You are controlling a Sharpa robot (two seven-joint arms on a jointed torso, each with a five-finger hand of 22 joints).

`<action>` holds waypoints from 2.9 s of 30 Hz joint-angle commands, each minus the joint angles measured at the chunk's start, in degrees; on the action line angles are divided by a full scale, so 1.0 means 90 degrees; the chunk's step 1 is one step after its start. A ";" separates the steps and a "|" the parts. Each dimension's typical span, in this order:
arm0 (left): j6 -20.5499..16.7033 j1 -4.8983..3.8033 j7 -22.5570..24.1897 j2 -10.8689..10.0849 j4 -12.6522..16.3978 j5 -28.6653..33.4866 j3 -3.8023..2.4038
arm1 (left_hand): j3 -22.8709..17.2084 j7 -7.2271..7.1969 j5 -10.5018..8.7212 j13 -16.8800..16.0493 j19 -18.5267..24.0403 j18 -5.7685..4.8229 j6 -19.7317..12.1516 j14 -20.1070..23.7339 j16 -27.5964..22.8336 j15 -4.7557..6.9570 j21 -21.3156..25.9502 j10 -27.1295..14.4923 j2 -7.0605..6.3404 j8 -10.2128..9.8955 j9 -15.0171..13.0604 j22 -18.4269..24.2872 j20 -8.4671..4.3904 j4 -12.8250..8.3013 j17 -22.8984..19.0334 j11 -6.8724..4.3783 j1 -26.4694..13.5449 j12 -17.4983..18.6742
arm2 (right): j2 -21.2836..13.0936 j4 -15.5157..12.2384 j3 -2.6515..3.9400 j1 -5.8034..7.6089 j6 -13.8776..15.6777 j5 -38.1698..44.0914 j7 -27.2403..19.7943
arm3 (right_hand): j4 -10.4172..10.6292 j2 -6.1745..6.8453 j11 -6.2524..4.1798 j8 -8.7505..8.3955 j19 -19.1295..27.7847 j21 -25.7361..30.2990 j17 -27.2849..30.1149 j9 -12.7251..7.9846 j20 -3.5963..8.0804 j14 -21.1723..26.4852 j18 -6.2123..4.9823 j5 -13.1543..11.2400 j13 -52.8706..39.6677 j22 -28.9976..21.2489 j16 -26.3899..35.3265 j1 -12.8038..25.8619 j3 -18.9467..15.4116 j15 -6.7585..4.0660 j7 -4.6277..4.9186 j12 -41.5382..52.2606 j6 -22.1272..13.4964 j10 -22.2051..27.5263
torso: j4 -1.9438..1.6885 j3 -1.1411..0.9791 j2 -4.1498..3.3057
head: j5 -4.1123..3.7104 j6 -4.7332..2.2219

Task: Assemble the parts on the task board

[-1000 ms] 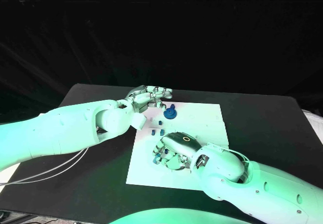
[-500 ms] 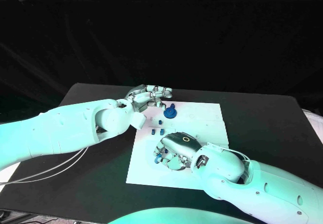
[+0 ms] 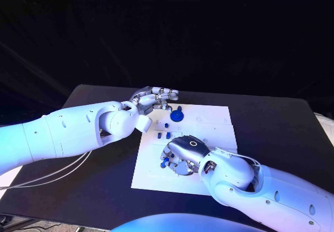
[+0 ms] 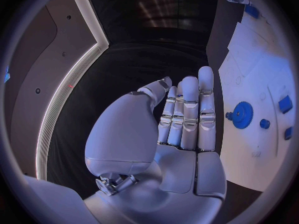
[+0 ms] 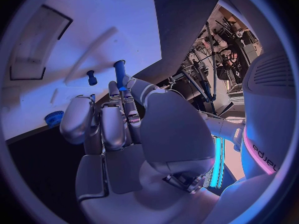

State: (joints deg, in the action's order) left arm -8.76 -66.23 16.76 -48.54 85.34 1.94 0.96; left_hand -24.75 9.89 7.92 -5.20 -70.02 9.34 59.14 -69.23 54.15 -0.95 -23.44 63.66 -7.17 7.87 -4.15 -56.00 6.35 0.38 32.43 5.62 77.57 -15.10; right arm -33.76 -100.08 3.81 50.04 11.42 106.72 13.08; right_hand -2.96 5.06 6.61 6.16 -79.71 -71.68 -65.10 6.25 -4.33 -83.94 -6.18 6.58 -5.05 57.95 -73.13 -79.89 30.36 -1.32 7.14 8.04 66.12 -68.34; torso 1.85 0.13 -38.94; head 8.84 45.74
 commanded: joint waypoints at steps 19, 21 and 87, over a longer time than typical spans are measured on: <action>0.0103 -0.0003 0.0032 0.0005 0.0027 -0.0022 -0.0005 | 0.0009 0.0007 -0.0011 -0.0011 -0.0041 0.0114 -0.0030 0.0035 -0.0020 0.0013 0.0044 -0.0035 -0.0003 0.0026 0.0007 0.0006 0.0009 -0.0038 -0.0006 0.0006 0.0045 -0.0021 | 0.0158 0.0127 -0.0014 0.0007 -0.0752 0.0251 0.0150 | 0.0199 0.0255 -0.0155 -0.0308 0.0159 0.0202 0.0124 -0.0126 -0.0085 -0.0201 -0.0006 0.0048 0.0077 -0.0308 0.0061 0.0501 -0.0350 0.0145 0.0263 -0.0426 -0.0648 0.0214 | 0.0029 0.0005 0.0006 | 0.0013 0.0011; 0.0105 -0.0003 0.0033 0.0011 0.0021 -0.0022 -0.0005 | 0.0009 0.0007 -0.0011 -0.0011 -0.0041 0.0114 -0.0030 0.0035 -0.0020 0.0013 0.0044 -0.0035 -0.0003 0.0026 0.0007 0.0006 0.0009 -0.0038 -0.0006 0.0006 0.0045 -0.0021 | 0.0160 0.0137 -0.0022 0.0008 -0.0639 0.0234 0.0127 | 0.0237 0.0367 0.0034 -0.0298 0.0523 0.0754 0.0440 -0.0247 -0.0191 -0.0058 -0.0142 0.0021 0.0172 -0.1168 0.0296 0.0577 -0.0481 0.0298 0.0440 -0.0508 -0.1180 0.0829 | 0.0027 0.0004 0.0006 | 0.0005 0.0008; 0.0172 0.0055 0.0008 -0.0062 -0.0010 -0.0025 -0.0003 | 0.0032 0.0012 -0.0013 -0.0013 -0.0043 0.0113 -0.0038 0.0046 -0.0014 0.0008 0.0058 -0.0057 0.0006 0.0036 0.0006 0.0018 0.0013 -0.0047 -0.0017 0.0012 0.0047 -0.0049 | -0.2509 -0.0944 0.0403 -0.0350 -0.0055 -0.1340 0.2252 | 0.2177 -0.0156 -0.0626 0.0290 -0.0281 -0.0338 -0.1000 0.0423 0.0217 -0.0382 0.0121 0.1308 -0.5065 0.0507 -0.0914 0.1179 -0.3604 -0.0227 -0.0157 0.4925 -0.0639 -0.0586 | 0.0232 0.0061 0.0047 | -0.0357 -0.0146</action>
State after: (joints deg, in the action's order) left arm -8.27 -65.73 16.57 -49.15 85.10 1.86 0.96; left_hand -24.50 9.89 7.92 -5.26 -70.02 9.35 59.14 -69.23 54.15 -0.95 -23.18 63.46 -7.17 7.87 -4.15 -55.89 6.35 0.13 32.33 5.83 77.57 -15.49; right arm -56.50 -108.78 7.46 47.03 12.83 93.67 32.60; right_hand 16.52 4.15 0.99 8.40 -81.98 -74.35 -74.02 10.01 -2.26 -84.02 -5.69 18.09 -50.59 62.46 -81.00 -69.30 -1.74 -3.49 6.06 52.03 60.45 -73.75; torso 4.04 0.68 -38.54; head 5.69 44.42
